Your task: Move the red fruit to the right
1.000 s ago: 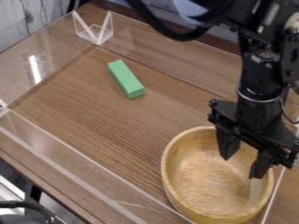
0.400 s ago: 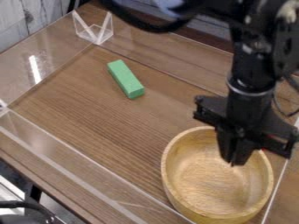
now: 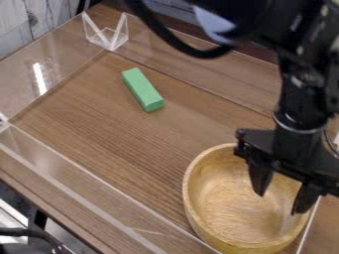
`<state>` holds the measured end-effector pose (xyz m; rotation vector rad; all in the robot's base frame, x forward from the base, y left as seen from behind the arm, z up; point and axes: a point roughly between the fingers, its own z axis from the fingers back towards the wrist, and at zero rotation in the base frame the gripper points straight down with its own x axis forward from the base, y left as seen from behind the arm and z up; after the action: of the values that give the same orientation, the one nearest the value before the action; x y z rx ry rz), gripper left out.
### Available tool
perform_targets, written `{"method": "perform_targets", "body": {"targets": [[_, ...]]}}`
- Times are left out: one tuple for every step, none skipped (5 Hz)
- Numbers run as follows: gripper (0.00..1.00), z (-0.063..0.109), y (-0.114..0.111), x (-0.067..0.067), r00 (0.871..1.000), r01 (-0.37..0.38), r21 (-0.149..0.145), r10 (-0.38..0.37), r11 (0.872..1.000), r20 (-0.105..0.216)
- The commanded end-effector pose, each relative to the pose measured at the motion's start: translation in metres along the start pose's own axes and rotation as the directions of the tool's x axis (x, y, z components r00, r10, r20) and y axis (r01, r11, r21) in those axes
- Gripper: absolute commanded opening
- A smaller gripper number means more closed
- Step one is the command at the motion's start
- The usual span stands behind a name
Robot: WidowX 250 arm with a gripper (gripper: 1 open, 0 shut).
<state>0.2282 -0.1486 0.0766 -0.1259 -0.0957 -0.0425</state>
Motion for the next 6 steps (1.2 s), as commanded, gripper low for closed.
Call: {"method": "perform_targets", "body": {"targets": [[0.00,0.023,-0.001,0.019,0.997,0.029,-0.019,-0.028,0.999,0.069],[1.00,0.023,0.003,0.025,0.998,0.014,-0.021,-0.013,1.000,0.063],[1.00,0.016,0.013,0.025,0.998,0.001,-0.028,0.000,1.000,0.058],[0.00,0.010,0.021,0.019,0.999,-0.007,-0.026,0.009,1.000,0.054],[0.00,0.007,0.010,0.015,0.998,-0.022,-0.027,0.024,0.999,0.059],[1.00,0.003,0.003,0.012,0.997,-0.054,-0.014,0.055,0.998,0.054]]}}
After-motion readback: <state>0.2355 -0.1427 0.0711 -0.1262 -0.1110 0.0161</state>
